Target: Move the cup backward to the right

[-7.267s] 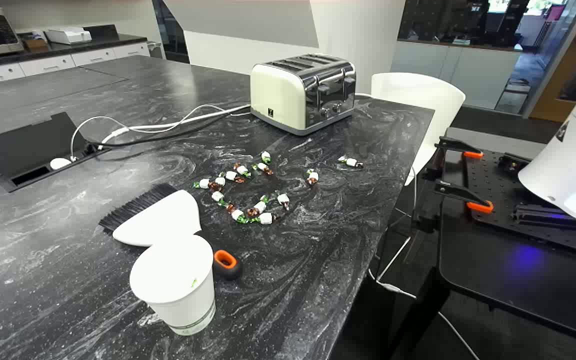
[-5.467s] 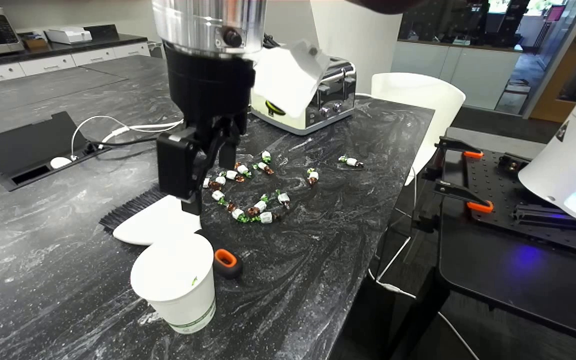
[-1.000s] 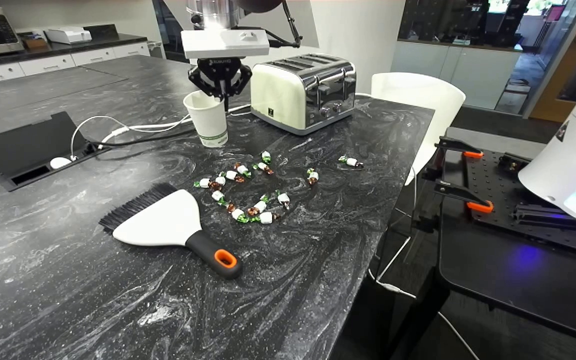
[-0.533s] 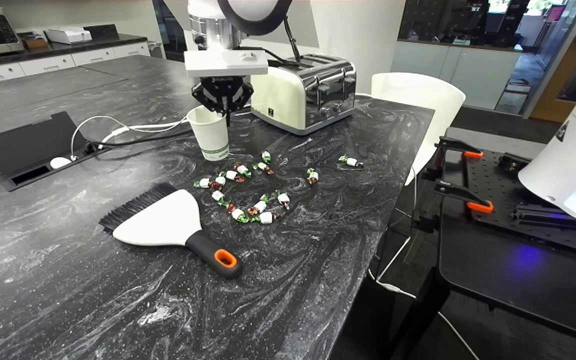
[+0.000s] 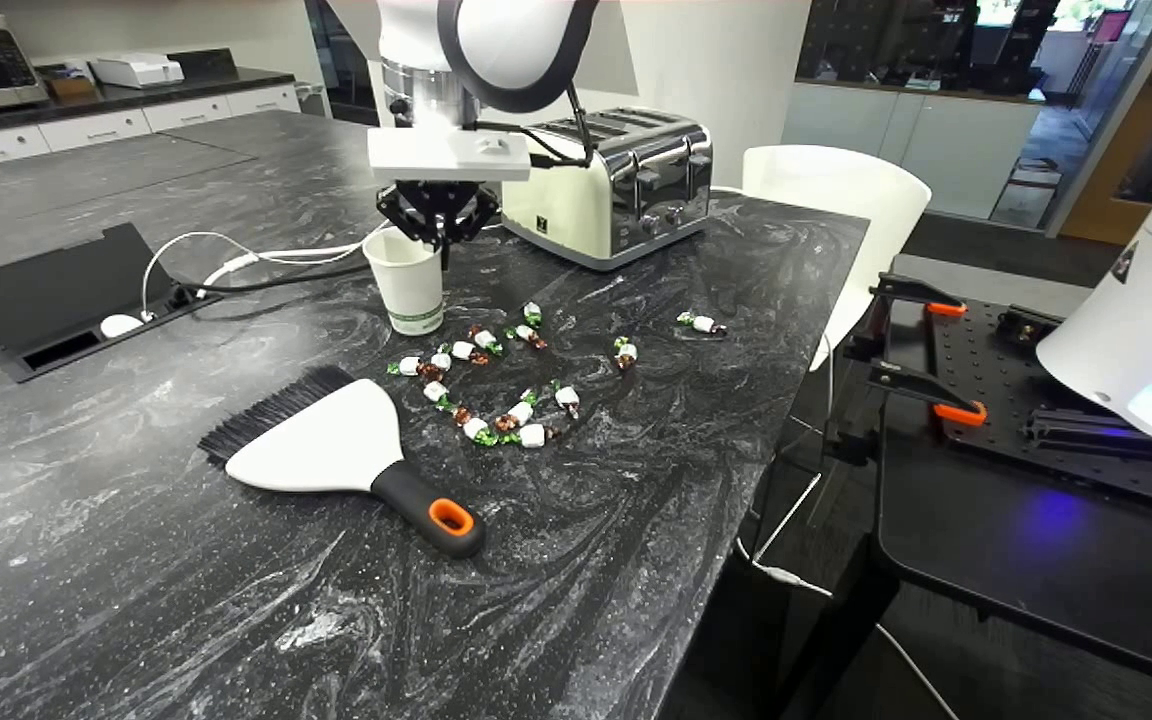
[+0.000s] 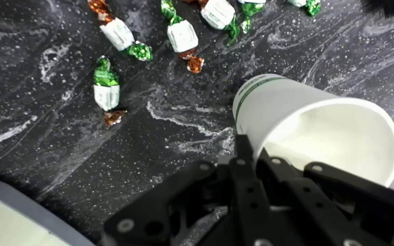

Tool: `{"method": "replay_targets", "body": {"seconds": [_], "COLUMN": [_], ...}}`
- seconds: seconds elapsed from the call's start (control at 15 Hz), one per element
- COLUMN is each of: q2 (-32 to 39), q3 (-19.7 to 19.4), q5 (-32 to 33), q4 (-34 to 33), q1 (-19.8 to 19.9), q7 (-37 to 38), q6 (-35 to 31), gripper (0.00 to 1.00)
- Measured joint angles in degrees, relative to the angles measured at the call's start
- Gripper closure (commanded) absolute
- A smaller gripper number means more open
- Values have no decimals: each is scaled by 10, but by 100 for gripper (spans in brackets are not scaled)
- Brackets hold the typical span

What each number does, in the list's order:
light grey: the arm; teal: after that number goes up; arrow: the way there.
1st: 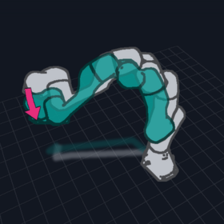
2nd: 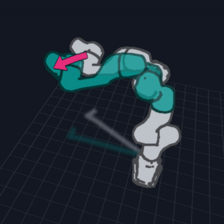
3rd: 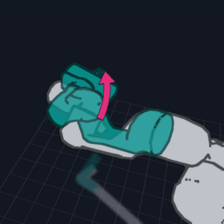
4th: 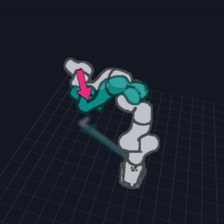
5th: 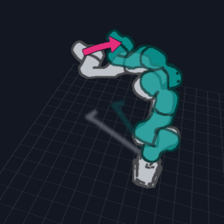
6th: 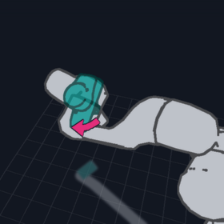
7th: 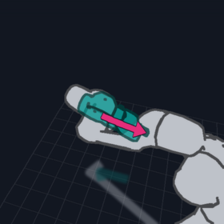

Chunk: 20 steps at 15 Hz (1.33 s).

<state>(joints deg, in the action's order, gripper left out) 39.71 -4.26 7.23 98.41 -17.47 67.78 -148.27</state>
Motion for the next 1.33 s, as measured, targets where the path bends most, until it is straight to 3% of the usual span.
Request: {"method": "replay_targets", "body": {"seconds": [0.07, 0.13, 0.27, 0.8, 0.87, 1.13, 1.33], "q2": [2, 3, 5, -12, -23, -88, -154], "q3": [0, 0, -1, -9, -16, -69, -81], "q5": [0, -1, -1, 1, 4, 50, 94], "q4": [0, 0, 0, 8, 16, 67, 118], "q1": [0, 0, -1, -28, -39, -93, -105], "q7": [0, 0, 0, 1, 1, 24, 28], "q6": [-1, -1, -1, -62, -75, -96, -96], "gripper": [98, 71, 65, 5, 0, 0, 0]}}
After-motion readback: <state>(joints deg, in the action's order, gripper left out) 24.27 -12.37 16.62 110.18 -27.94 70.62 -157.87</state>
